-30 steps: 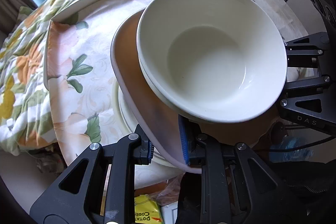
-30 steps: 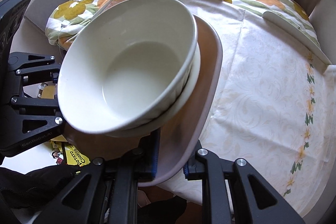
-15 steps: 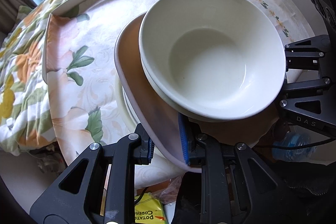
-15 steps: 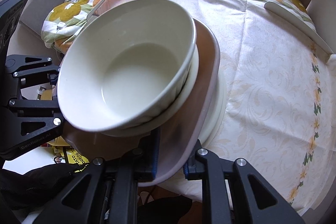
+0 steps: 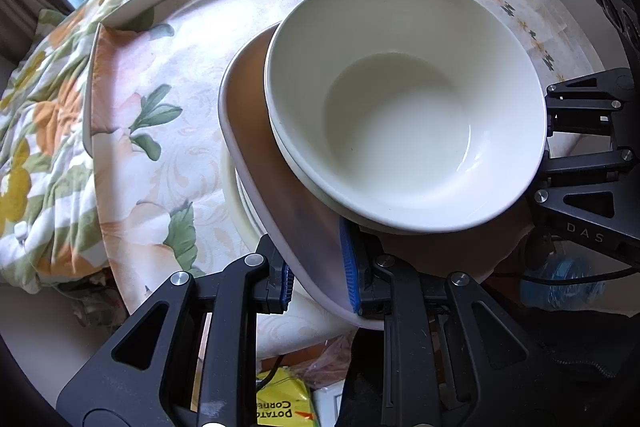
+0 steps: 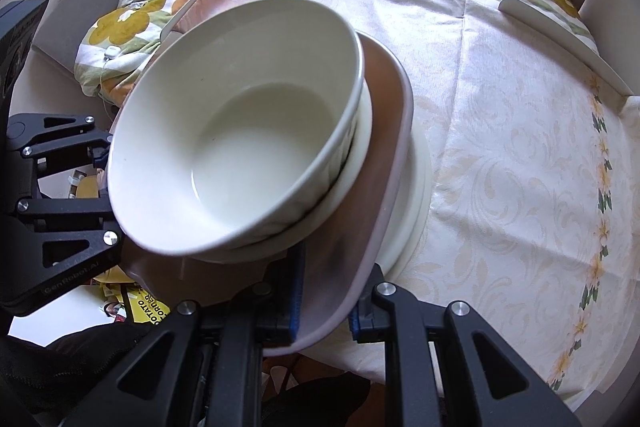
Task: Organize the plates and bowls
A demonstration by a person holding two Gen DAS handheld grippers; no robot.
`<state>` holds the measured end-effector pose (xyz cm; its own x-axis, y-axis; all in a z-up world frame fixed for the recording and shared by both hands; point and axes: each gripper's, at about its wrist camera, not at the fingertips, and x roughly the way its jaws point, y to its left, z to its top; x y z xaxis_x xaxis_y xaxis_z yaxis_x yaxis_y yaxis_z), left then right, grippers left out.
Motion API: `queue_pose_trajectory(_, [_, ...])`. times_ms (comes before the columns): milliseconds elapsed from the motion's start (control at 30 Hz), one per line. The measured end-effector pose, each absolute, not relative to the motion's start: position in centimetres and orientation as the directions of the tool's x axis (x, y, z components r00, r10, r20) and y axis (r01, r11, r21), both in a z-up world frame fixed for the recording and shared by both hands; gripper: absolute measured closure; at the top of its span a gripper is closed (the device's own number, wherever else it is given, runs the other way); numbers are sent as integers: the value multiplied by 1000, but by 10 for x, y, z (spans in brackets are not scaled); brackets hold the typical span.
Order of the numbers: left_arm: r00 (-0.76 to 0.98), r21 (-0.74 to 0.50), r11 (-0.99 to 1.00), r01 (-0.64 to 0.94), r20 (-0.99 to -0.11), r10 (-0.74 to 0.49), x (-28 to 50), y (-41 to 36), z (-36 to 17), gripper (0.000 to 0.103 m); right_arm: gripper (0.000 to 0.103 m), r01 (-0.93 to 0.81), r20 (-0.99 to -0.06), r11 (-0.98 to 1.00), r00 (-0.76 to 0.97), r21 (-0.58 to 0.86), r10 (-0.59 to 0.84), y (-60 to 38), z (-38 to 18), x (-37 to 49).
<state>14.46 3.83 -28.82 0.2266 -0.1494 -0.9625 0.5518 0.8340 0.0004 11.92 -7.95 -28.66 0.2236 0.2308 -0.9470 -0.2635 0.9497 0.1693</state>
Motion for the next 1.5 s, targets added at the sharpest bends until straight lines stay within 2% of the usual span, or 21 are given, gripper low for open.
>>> queue_pose_trajectory(100, [190,-15,831,555,-971,-144,149,38,-287,85,86,-263,-953,949,200,172,228,-79,-286,122])
queue_pose_trajectory(400, [142,22,817,576,-987,-74,150,34,-281,83,75,-278,-973,949,128,150,191,-70,-280,127])
queue_pose_trajectory(633, [149,46,788,614,-987,-59,145,35,-272,83,72,-250,-976,958,131,137,174,-70,-275,125])
queue_pose_trajectory(667, [155,49,785,617,-986,-60,144,35,-270,83,70,-249,-977,960,133,131,168,-70,-274,125])
queue_pose_trajectory(767, [167,51,786,616,-984,-67,143,37,-265,83,50,-246,-978,964,156,96,137,-70,-269,121])
queue_pose_trajectory(1000, [202,59,818,572,-977,-70,135,45,-250,83,49,-231,-968,967,196,110,158,-81,-253,107])
queue_pose_trajectory(1200, [286,52,871,489,-952,-104,105,53,-214,82,49,-228,-925,966,326,124,196,-99,-209,81])
queue_pose_trajectory(1233, [308,49,881,471,-945,-112,97,53,-206,82,47,-221,-915,966,349,131,204,-101,-201,75])
queue_pose_trajectory(1300, [351,34,897,442,-926,-138,84,53,-191,82,26,-207,-885,969,417,132,210,-108,-179,61])
queue_pose_trajectory(1367, [398,8,911,412,-901,-172,68,52,-172,82,16,-186,-848,975,492,118,197,-116,-155,43])
queue_pose_trajectory(1467, [494,-25,931,365,-842,-216,42,48,-137,75,16,-124,-778,987,608,102,157,-132,-118,13])
queue_pose_trajectory(1500, [537,-28,935,353,-813,-227,33,46,-123,59,16,-103,-753,990,643,96,140,-136,-107,6])
